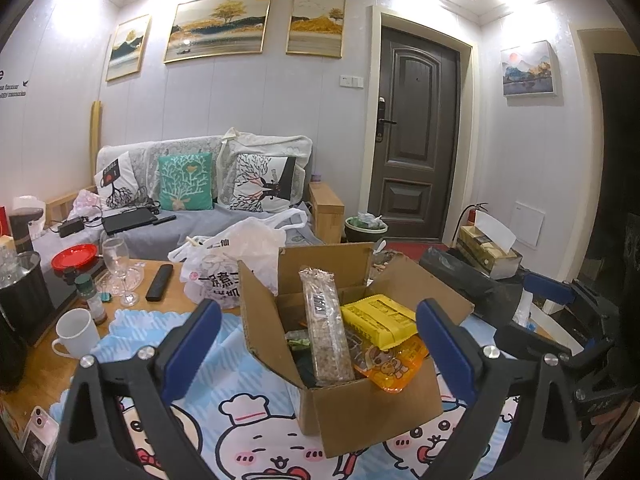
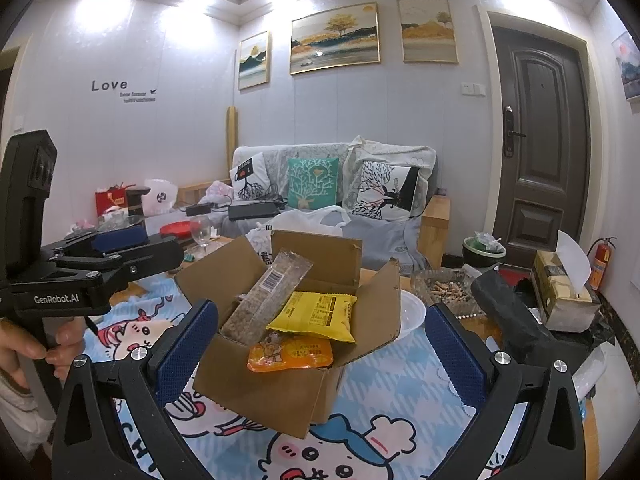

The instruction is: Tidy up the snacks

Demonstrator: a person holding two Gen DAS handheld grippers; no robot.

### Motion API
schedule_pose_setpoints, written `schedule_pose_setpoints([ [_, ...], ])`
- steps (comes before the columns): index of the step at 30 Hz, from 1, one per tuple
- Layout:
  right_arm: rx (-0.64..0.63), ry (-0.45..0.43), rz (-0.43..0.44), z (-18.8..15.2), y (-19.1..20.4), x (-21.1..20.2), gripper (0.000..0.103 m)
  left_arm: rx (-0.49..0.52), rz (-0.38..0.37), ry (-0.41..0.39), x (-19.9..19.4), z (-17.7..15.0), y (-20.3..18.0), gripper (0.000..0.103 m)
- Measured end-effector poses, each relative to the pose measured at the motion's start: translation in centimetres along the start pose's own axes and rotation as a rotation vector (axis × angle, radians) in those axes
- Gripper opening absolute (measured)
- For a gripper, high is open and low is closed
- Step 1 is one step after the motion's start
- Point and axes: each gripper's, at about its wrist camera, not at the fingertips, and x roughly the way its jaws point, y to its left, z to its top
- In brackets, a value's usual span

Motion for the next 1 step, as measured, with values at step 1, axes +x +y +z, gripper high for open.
schedule_pose_setpoints([
  [1,0.0,0.001,0.0,0.0,-0.01,0.01,0.103,0.001,0.001,0.001,0.02,0.02,-0.05,0.097],
])
